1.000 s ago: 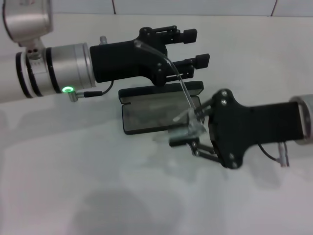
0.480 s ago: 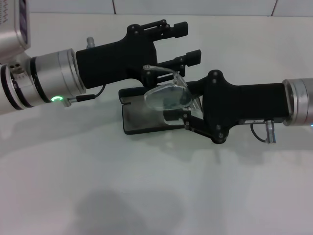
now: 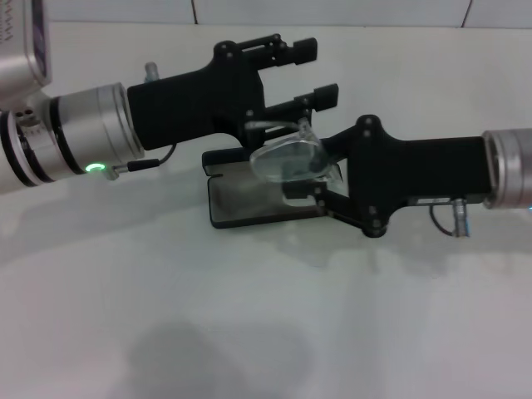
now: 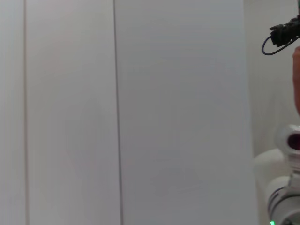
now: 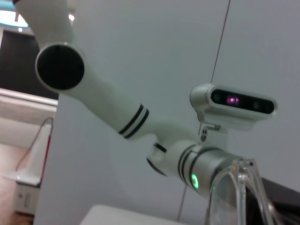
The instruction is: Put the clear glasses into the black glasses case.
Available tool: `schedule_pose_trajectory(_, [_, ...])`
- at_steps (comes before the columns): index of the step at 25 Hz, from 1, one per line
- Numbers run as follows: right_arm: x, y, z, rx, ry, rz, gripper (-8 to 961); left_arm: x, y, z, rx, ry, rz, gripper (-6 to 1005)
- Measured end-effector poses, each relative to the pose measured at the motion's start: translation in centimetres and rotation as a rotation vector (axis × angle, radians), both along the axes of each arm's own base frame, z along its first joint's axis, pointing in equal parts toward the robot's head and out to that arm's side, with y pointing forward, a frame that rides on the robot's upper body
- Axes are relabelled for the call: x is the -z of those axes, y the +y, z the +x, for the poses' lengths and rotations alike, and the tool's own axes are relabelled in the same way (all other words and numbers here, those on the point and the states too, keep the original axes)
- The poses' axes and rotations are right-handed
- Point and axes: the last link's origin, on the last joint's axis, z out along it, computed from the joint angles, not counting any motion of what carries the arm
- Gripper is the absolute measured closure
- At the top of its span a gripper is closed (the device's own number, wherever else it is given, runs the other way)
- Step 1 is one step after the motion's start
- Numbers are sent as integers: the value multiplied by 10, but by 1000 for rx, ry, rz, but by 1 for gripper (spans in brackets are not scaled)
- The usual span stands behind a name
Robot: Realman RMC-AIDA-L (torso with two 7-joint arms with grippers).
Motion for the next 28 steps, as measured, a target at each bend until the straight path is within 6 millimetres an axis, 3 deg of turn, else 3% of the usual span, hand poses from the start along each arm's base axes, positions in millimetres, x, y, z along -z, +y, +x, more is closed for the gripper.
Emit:
schedule_pose_trajectory(6, [-16, 0, 23, 9, -110, 129, 833, -17, 12, -17, -103, -27, 122, 373])
schedule_pose_trajectory(9, [-11, 2, 26, 23, -191, 190, 829, -34, 22, -35, -230, -66, 205, 373])
schedule_pose_trajectory(15, [23, 4, 18, -7, -405, 377, 820, -49, 22, -55, -333, -120, 261, 373])
schedule_pose_trajectory(28, [78, 1, 6, -143, -603, 613, 801, -46, 23, -53, -343, -128, 241, 374])
